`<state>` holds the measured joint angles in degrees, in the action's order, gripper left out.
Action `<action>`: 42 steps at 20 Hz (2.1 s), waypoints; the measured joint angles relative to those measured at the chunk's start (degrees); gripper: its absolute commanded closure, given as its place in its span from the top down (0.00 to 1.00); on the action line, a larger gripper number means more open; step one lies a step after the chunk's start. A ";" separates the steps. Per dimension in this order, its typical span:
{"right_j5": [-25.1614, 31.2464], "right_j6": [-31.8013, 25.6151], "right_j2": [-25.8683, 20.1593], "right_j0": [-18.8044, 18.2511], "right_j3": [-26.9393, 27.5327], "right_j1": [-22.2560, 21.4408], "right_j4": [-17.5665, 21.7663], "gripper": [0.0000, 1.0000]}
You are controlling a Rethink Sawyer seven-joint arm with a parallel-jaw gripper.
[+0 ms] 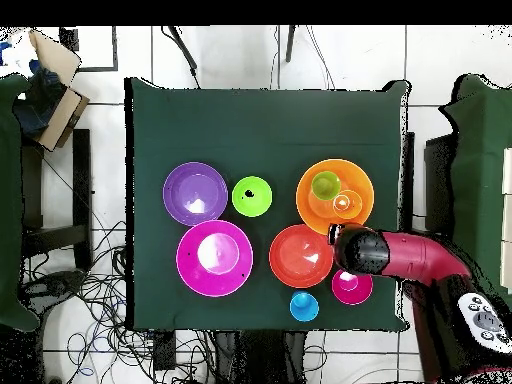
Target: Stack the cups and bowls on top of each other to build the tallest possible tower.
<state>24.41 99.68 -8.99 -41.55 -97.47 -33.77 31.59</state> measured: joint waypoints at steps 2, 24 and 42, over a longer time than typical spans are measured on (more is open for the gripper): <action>0.00 0.00 -0.39 -0.67 -0.02 0.00 0.00 1.00; 2.44 0.00 -9.50 -10.99 -2.38 -0.02 0.06 1.00; 3.30 0.00 -11.29 -10.98 -6.20 -2.05 2.97 1.00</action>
<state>27.71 99.68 -20.28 -52.54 -103.67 -35.83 34.56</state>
